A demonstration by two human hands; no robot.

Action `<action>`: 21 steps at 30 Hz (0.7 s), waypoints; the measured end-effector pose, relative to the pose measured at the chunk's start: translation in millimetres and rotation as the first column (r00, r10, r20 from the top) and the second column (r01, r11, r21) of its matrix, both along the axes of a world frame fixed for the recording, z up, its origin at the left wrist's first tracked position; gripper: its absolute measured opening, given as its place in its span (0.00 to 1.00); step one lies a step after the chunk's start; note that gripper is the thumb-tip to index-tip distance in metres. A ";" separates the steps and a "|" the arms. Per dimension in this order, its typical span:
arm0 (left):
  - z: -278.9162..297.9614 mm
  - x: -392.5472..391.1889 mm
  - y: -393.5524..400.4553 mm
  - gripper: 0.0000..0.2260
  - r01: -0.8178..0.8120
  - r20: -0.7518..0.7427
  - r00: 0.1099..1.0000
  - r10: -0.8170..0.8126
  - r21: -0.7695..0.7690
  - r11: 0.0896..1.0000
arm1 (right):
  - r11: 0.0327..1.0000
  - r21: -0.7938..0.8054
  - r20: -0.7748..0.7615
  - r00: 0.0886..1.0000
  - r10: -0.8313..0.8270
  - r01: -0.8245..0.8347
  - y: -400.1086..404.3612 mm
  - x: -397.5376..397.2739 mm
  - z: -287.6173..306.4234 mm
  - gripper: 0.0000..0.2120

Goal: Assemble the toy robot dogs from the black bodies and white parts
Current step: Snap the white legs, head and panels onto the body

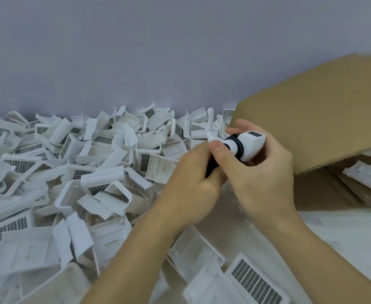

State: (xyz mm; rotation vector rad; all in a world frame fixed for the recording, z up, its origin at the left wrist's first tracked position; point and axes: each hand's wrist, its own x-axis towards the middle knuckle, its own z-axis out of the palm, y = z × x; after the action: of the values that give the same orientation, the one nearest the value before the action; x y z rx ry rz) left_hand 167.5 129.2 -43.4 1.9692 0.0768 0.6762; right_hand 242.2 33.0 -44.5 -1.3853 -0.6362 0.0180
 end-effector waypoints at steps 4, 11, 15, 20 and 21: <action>-1.6 0.8 0.0 0.17 -0.017 -0.008 1.000 0.017 0.070 0.997 | 0.999 0.019 -0.014 0.999 -0.042 0.042 2.6 -2.5 4.2 0.33; -4.9 1.8 2.1 0.08 -0.075 0.026 0.997 0.076 -0.017 0.997 | 0.994 0.088 -0.049 0.996 0.072 -0.067 4.4 -2.8 3.4 0.34; 1.6 2.5 3.3 0.07 -0.157 0.175 0.963 0.203 -0.246 0.956 | 0.979 0.033 -0.027 0.979 0.202 -0.201 6.0 -3.5 -6.6 0.33; 4.6 3.4 12.8 0.09 -0.207 0.165 0.920 0.354 -0.563 0.800 | 0.982 -0.107 -0.014 0.988 0.156 -0.156 6.7 0.0 -14.8 0.12; 4.0 3.6 13.7 0.11 -0.220 0.135 0.920 0.367 -0.596 0.772 | 0.981 -0.109 -0.035 0.986 0.161 -0.164 6.3 0.4 -14.5 0.10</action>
State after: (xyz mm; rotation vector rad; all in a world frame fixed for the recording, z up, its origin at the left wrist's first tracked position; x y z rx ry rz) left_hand 171.2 143.0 -39.4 1.2850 0.4044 0.9713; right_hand 242.6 39.3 -59.1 -1.4349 -0.7340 0.2044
